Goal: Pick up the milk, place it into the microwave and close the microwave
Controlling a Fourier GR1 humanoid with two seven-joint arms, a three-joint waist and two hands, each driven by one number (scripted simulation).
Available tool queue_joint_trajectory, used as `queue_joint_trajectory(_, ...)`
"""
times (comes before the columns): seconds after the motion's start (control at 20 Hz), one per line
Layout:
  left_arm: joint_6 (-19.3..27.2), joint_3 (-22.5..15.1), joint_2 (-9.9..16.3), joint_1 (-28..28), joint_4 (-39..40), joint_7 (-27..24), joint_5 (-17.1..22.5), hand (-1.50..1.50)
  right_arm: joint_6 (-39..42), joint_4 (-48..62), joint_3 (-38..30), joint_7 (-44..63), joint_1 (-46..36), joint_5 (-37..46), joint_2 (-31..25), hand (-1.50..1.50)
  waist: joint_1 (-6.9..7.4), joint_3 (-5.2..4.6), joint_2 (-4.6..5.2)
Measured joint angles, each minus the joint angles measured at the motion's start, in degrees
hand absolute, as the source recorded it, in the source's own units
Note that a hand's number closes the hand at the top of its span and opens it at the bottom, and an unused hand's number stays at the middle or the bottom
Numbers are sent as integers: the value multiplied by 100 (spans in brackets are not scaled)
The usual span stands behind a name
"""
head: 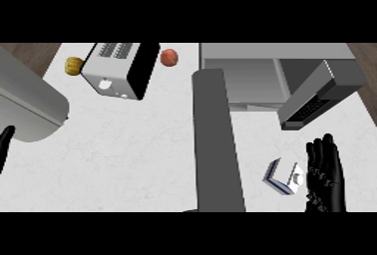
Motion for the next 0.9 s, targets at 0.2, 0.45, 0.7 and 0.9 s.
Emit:
queue_joint_trajectory(0.2,-218,199,0,235,-167,14,268,-150,-181,405,-249,-404,55,-487,-105,-150,8,2,-3)
queue_joint_trajectory(0.45,-502,478,-29,554,-283,-66,501,-150,-279,819,-564,-1010,202,-1174,-240,-150,9,-2,-4)
queue_joint_trajectory(0.7,-662,627,-109,674,-353,-62,585,-150,-324,1142,-955,-1469,306,-1815,-285,-150,2,-5,-7)
queue_joint_trajectory(0.9,-861,861,-43,726,-338,-60,806,-150,-398,1712,-1303,-1872,185,-2172,-203,-150,12,-10,-13)
